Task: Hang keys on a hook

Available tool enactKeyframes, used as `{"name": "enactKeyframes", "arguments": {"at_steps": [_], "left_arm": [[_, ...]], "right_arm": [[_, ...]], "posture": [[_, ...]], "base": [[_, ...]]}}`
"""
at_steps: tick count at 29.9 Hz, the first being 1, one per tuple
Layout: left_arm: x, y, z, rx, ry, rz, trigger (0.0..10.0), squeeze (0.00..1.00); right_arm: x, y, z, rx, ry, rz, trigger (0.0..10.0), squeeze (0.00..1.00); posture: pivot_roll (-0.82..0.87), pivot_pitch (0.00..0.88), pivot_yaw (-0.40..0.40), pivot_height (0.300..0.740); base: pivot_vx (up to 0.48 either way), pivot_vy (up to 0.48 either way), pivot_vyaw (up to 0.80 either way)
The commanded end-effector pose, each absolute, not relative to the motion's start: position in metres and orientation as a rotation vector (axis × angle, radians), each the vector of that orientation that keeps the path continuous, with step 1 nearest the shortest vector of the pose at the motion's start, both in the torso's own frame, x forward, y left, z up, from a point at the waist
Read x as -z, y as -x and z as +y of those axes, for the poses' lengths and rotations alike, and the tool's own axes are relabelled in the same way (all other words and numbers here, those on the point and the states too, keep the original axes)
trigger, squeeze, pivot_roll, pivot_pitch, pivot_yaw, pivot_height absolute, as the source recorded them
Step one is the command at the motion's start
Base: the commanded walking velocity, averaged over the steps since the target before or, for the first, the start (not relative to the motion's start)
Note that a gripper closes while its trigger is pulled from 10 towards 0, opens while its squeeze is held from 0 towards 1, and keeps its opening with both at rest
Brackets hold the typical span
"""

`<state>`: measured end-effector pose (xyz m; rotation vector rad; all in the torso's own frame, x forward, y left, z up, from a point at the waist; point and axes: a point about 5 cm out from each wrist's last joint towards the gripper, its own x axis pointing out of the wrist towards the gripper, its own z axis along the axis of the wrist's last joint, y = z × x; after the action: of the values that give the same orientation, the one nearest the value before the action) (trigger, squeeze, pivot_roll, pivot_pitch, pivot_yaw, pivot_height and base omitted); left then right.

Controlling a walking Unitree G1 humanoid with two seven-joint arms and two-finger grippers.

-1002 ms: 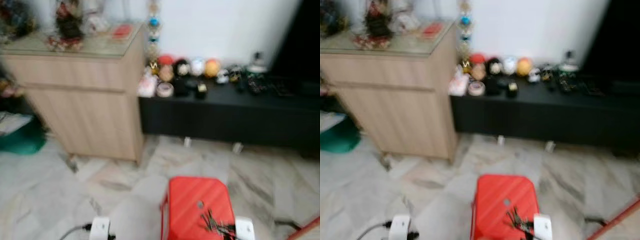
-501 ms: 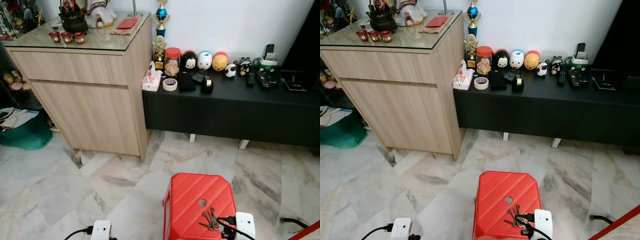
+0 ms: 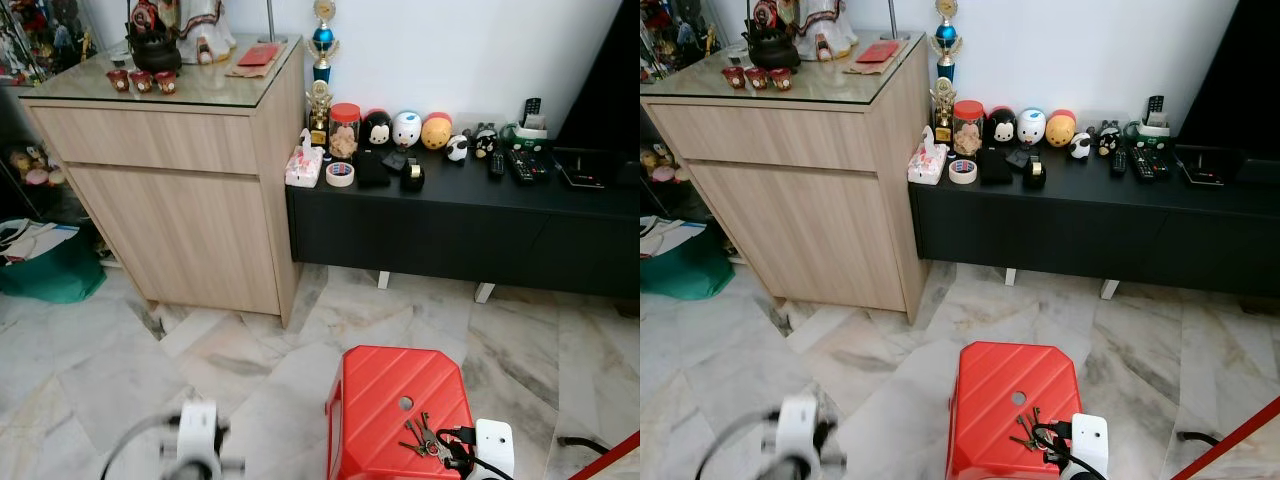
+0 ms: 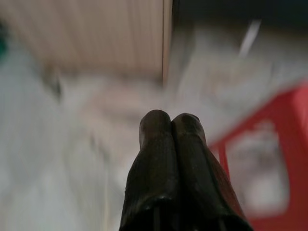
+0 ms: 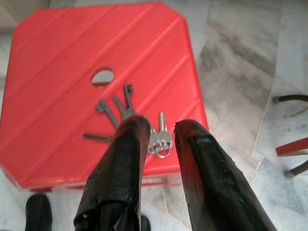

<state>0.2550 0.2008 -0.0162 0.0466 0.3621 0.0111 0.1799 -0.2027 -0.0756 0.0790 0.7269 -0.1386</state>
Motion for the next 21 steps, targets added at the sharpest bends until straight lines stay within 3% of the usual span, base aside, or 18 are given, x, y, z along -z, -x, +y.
{"name": "enactKeyframes", "arguments": {"at_steps": [1,9,11,13,21], "left_arm": [[0.007,-0.260,0.197,0.021,-0.047,0.292,10.0,0.00],[-0.011,-0.250,0.196,0.087,-0.076,0.127,10.0,0.00],[-0.012,-0.242,0.197,0.102,-0.082,0.115,10.0,0.00],[-0.014,-0.237,0.195,0.124,-0.087,0.105,10.0,0.00],[-0.020,-0.238,0.188,0.134,-0.074,0.084,10.0,0.00]], "right_arm": [[0.073,-0.181,-0.204,0.154,-0.086,0.685,10.0,0.00],[0.067,-0.184,-0.205,0.139,-0.081,0.597,10.0,0.00],[0.025,-0.232,-0.205,0.073,-0.017,0.317,10.0,0.00],[-0.008,-0.256,-0.202,0.034,-0.001,0.130,10.0,0.00],[-0.023,-0.258,-0.194,0.032,0.002,0.054,10.0,0.00]], "posture": [[0.01,0.000,-0.030,0.740],[0.01,0.000,-0.030,0.740],[0.00,0.000,-0.026,0.740],[0.00,0.000,-0.024,0.740],[0.00,0.000,-0.022,0.740]], "base": [[0.000,0.000,0.00],[0.000,0.000,0.00],[0.000,0.000,0.00],[0.000,0.000,0.00],[0.000,0.000,0.00]]}}
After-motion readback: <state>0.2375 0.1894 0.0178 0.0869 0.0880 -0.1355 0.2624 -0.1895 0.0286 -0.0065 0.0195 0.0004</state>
